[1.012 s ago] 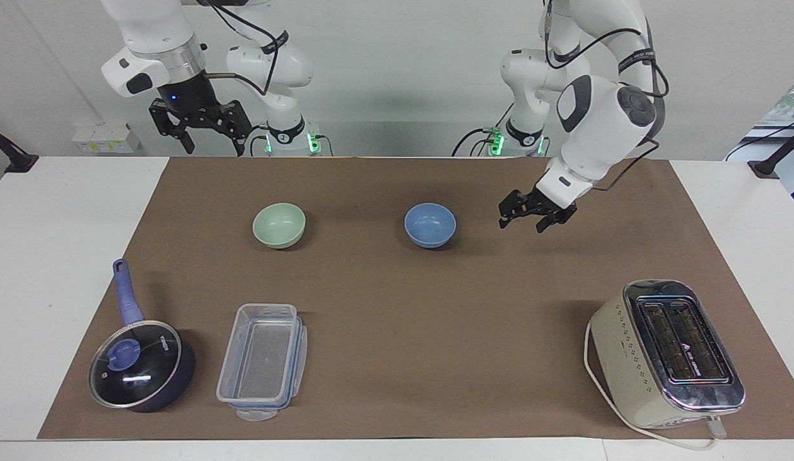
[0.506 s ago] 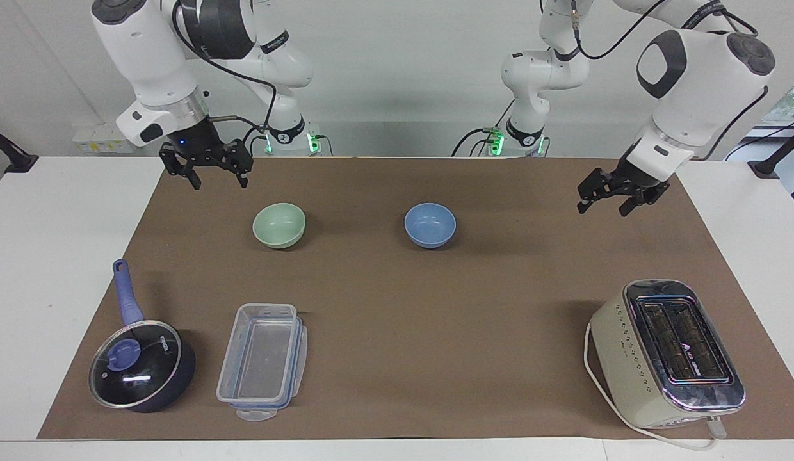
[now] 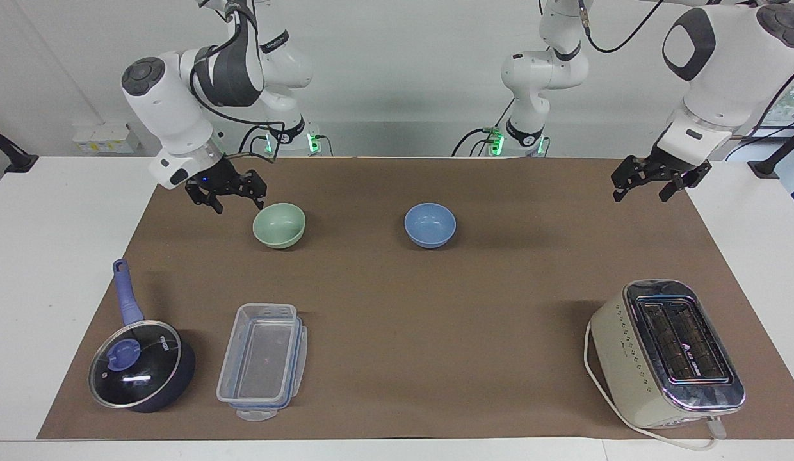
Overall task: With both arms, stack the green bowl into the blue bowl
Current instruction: 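Retract the left gripper to rest while the right gripper reaches the green bowl, then grasp the green bowl rim with the right gripper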
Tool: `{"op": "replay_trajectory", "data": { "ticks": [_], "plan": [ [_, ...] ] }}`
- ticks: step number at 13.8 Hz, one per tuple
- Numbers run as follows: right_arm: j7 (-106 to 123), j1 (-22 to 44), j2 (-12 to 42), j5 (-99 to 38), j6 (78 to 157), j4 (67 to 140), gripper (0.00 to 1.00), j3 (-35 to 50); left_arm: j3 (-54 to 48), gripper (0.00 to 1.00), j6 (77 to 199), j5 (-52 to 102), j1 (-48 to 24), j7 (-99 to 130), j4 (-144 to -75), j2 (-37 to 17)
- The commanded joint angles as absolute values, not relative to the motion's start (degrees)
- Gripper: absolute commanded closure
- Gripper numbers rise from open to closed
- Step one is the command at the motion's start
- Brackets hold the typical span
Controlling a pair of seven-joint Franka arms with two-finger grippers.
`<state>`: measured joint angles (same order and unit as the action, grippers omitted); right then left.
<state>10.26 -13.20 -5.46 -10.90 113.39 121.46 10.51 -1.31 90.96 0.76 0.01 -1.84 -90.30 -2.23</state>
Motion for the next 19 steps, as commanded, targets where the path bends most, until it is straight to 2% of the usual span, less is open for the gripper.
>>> {"op": "replay_trajectory", "data": {
  "ticks": [1,5,6,12,15,19],
  "plan": [
    [14.4,-14.5,-6.5,-13.6,120.2,128.4,0.00,10.6,-1.8,0.00,87.0,-0.6,0.6,-1.7,-87.1,-2.5],
    [15.1,-14.5,-3.9,-13.6,122.1,130.2,0.00,10.6,-1.8,0.00,87.6,-0.4,1.9,-1.8,-87.7,-2.1],
    [16.5,-14.5,-3.6,-13.8,125.1,132.2,0.00,10.6,-1.8,0.00,87.6,-0.4,1.8,-1.8,-87.7,-2.1],
    [17.1,-14.5,-1.1,-15.9,132.1,136.6,0.00,10.6,-1.8,0.00,84.9,-0.6,1.9,-2.5,-86.8,-2.5],
    [18.1,-14.1,-1.1,-15.9,131.8,138.2,0.00,10.6,-1.9,0.00,81.9,-0.2,1.9,-2.5,-84.1,-2.9],
    [23.5,-15.6,-1.5,-16.3,130.4,139.6,0.02,10.6,-1.8,0.00,85.5,0.0,1.6,-2.1,-86.0,-2.0]
  ]
}}
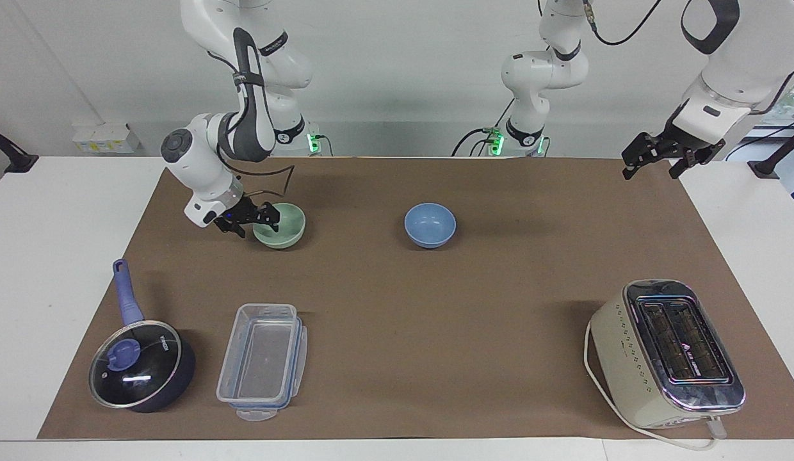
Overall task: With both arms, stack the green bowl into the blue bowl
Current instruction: 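Grasp the green bowl rim with the right gripper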
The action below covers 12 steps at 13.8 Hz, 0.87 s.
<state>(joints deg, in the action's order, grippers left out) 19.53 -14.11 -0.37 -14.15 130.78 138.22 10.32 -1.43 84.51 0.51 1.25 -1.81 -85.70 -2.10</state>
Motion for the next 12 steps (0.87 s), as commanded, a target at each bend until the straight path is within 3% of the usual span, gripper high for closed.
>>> {"op": "replay_trajectory", "data": {
  "ticks": [1,2,4,5,12],
  "plan": [
    [24.1,-15.6,-1.8,-17.5,130.2,140.1,0.12,10.6,-1.8,0.00,85.5,0.0,1.5,-2.1,-86.2,-1.7],
    [24.8,-15.6,-2.0,-19.5,129.5,140.3,0.31,10.6,-1.9,0.00,85.6,0.0,1.3,-1.8,-86.1,-1.7],
    [25.7,-15.6,-2.2,-21.9,128.0,140.3,0.87,10.6,-1.9,0.00,85.5,0.0,1.4,-2.0,-86.1,-1.7],
    [25.7,-15.6,-2.3,-22.0,127.4,140.3,1.00,10.6,-1.9,0.00,85.6,0.0,1.6,-2.0,-86.1,-1.6],
    [28.0,-16.1,-2.5,-22.9,126.3,137.8,1.00,10.6,-1.8,0.00,85.3,-0.5,2.2,-2.0,-86.1,-1.6]
  ]
}}
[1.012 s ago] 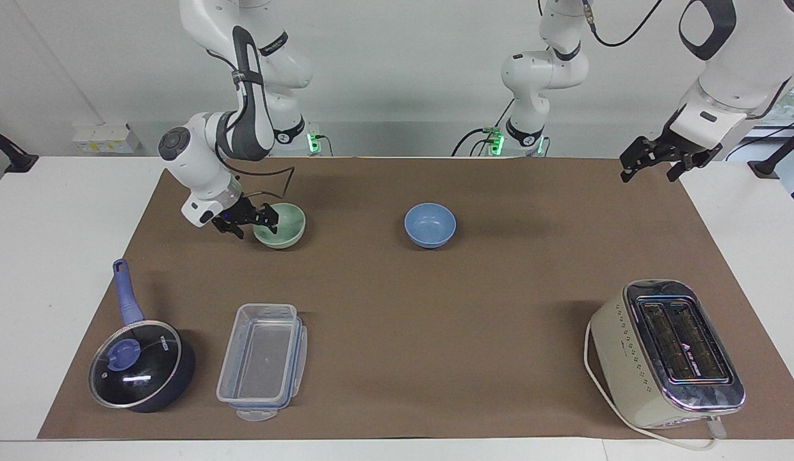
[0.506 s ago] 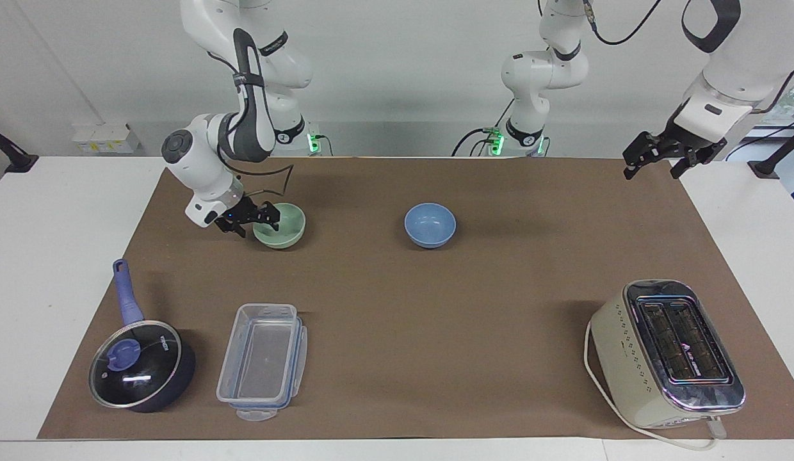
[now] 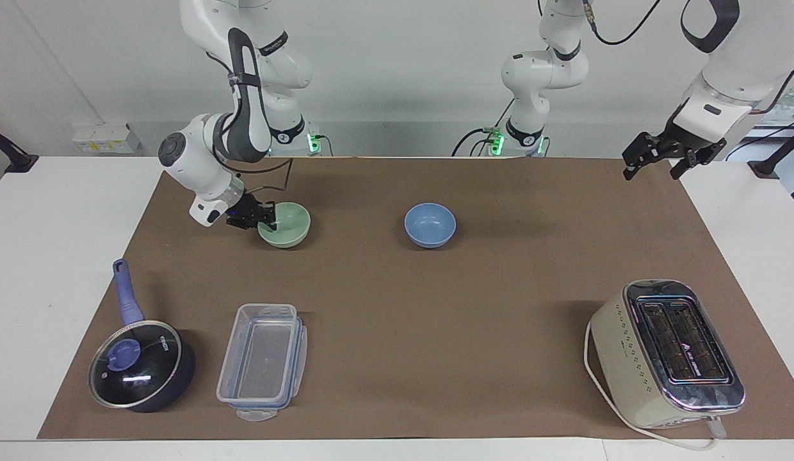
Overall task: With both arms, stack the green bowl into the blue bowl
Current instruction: 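Grasp the green bowl rim with the right gripper, then lift and carry the green bowl over the blue bowl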
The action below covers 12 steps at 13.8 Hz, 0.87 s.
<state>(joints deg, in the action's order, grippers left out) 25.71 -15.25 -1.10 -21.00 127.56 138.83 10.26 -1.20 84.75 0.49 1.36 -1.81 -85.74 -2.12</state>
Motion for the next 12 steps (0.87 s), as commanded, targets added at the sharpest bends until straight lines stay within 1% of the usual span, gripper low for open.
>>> {"op": "replay_trajectory", "data": {
  "ticks": [1,3,4,6,9,11,12],
  "plan": [
    [28.0,-16.0,-2.9,-22.9,124.8,136.8,1.00,10.6,-1.8,0.00,85.3,-0.4,1.8,-2.0,-86.1,-1.6],
    [25.3,-14.5,-4.4,-22.9,119.7,133.6,1.00,10.9,-1.8,0.00,85.3,-0.4,1.5,-2.0,-86.1,-1.6],
    [23.1,-12.9,-4.6,-22.9,119.2,132.7,1.00,11.0,-1.8,0.00,85.3,-0.4,1.6,-2.0,-86.1,-1.6],
    [17.0,-8.3,-5.1,-22.9,119.3,131.8,1.00,11.1,-1.8,0.00,85.3,-0.4,2.0,-1.9,-86.1,-1.6],
    [2.0,-0.6,-5.0,-22.9,119.6,130.7,1.00,11.1,-1.8,0.00,85.3,-0.4,2.2,-2.0,-86.1,-1.6],
    [-6.6,3.8,-4.3,-22.9,119.9,128.7,1.00,11.2,-1.8,0.00,85.3,-0.4,2.1,-2.0,-86.1,-1.6],
    [-11.6,7.1,-3.3,-22.9,120.7,126.9,1.00,11.2,-1.8,0.00,85.3,-0.4,2.0,-2.0,-86.1,-1.6]
  ]
}}
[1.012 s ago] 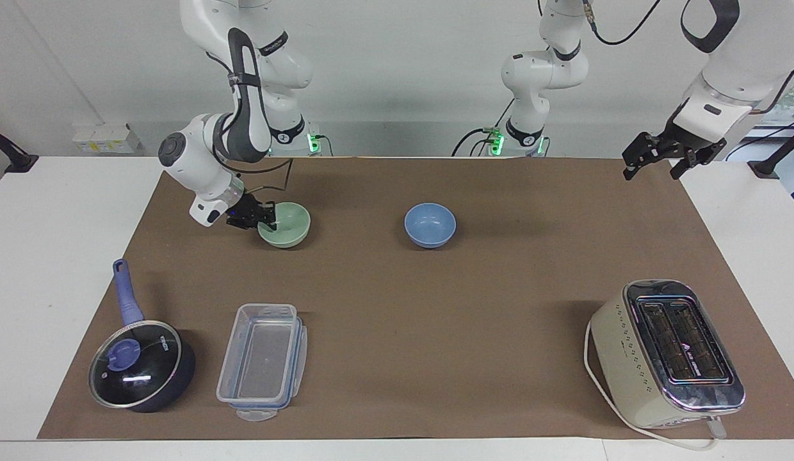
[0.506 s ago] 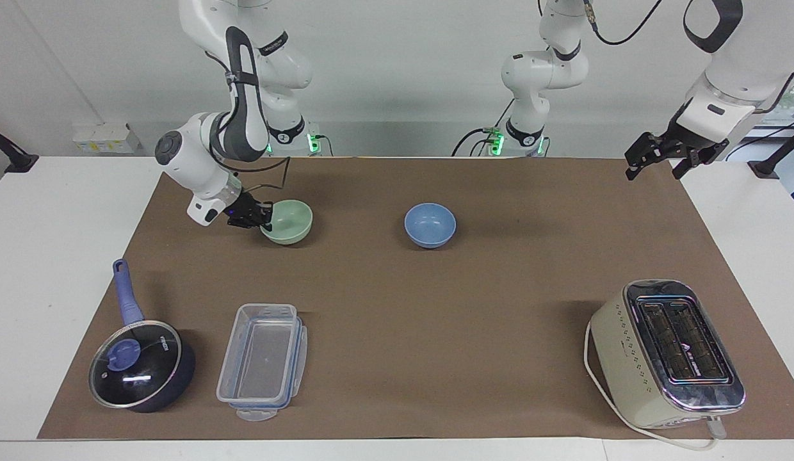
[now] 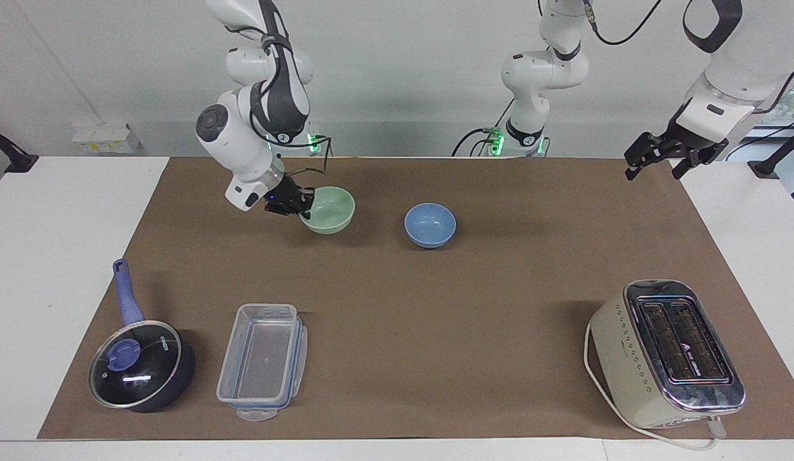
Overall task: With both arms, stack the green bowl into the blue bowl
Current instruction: 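Lift and carry the green bowl over the blue bowl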
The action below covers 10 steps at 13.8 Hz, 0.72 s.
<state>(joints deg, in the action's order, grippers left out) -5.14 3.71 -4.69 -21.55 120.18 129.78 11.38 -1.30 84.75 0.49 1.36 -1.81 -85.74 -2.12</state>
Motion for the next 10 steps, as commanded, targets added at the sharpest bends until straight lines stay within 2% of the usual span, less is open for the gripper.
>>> {"op": "replay_trajectory", "data": {
  "ticks": [1,5,8,10],
  "plan": [
    [-17.3,10.1,-2.4,-22.5,121.7,125.0,1.00,11.2,-1.8,0.00,85.3,-0.4,2.1,-2.0,-86.1,-1.6],
    [-30.6,17.6,1.2,-22.0,122.8,120.3,1.00,11.2,-1.8,0.00,85.3,-0.4,2.2,-2.0,-86.1,-1.6],
    [-35.9,22.0,5.2,-22.3,130.0,119.7,1.00,11.2,-1.8,0.00,85.3,-0.4,2.1,-2.0,-86.1,-1.6],
    [-36.7,22.4,6.2,-22.4,131.7,119.8,1.00,11.2,-1.8,0.00,85.3,-0.4,2.2,-2.0,-86.1,-1.6]
  ]
}}
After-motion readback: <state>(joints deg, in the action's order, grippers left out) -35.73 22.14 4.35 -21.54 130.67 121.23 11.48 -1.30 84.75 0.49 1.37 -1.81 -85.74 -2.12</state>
